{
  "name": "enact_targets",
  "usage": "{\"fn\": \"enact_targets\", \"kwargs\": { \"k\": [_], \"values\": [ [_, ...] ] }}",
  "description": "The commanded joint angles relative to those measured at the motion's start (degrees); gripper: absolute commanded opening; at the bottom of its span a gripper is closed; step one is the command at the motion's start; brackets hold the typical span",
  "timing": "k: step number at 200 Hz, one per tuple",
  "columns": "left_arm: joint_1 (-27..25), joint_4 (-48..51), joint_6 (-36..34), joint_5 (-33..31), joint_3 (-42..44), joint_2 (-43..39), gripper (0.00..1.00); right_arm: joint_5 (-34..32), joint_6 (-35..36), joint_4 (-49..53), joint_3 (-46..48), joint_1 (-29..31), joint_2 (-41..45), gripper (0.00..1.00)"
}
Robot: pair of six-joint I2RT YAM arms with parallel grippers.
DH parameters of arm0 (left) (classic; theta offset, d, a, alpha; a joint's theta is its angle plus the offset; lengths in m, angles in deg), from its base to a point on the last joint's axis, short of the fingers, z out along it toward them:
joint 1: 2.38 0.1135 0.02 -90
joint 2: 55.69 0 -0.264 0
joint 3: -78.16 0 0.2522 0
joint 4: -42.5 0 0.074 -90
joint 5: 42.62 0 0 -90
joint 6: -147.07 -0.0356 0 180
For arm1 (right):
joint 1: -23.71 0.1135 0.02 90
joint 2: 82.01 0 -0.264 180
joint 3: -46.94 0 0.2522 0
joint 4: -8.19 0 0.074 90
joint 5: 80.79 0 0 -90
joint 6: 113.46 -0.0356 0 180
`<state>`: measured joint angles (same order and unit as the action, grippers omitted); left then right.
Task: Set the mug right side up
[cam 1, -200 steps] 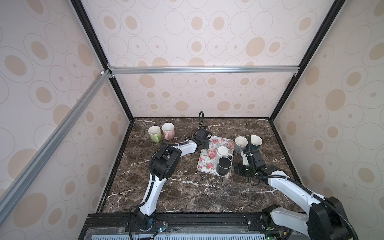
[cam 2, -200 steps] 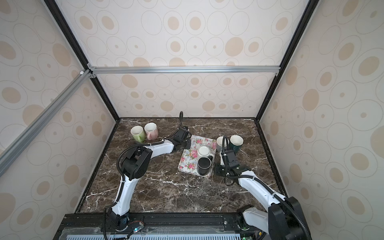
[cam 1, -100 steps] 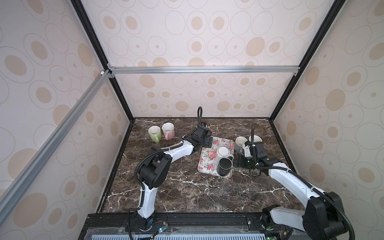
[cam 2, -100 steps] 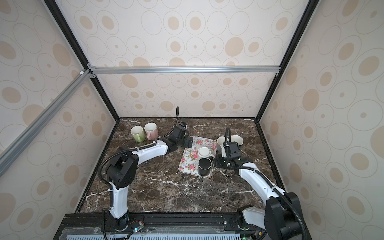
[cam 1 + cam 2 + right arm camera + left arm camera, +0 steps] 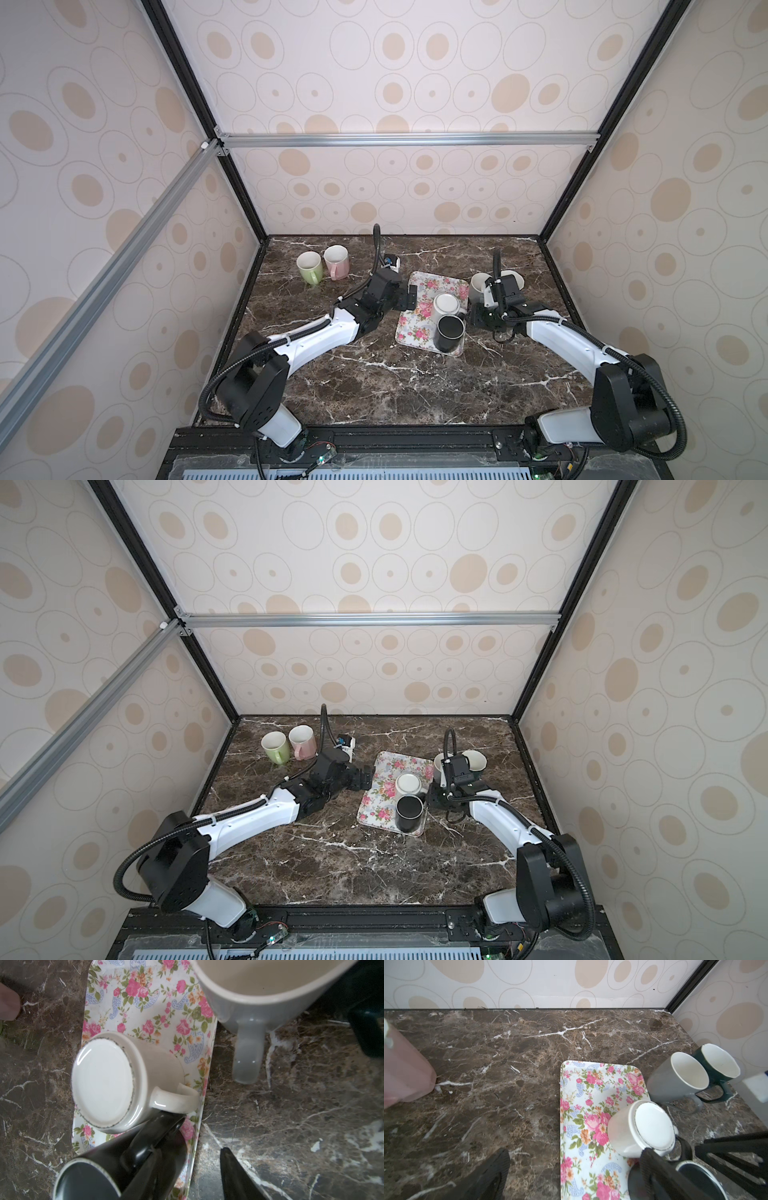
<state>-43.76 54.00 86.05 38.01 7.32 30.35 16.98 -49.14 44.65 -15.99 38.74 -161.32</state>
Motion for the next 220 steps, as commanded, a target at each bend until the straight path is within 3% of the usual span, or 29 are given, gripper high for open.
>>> {"fn": "enact_targets", "kwargs": {
  "k": [1,220],
  "values": [
    [-0.36,-1.91,3.41,-1.39,1.97,-3.23,0.98,-0.34,-1.01,-0.59,-1.98,-0.24,0.30,0.48],
    [-0.82,-2.53,5.48,-1.53,4.16,-2.24,0.98,4.18,-0.26,-2.75,-7.06,0.75,-9.92,0.48]
  ]
}}
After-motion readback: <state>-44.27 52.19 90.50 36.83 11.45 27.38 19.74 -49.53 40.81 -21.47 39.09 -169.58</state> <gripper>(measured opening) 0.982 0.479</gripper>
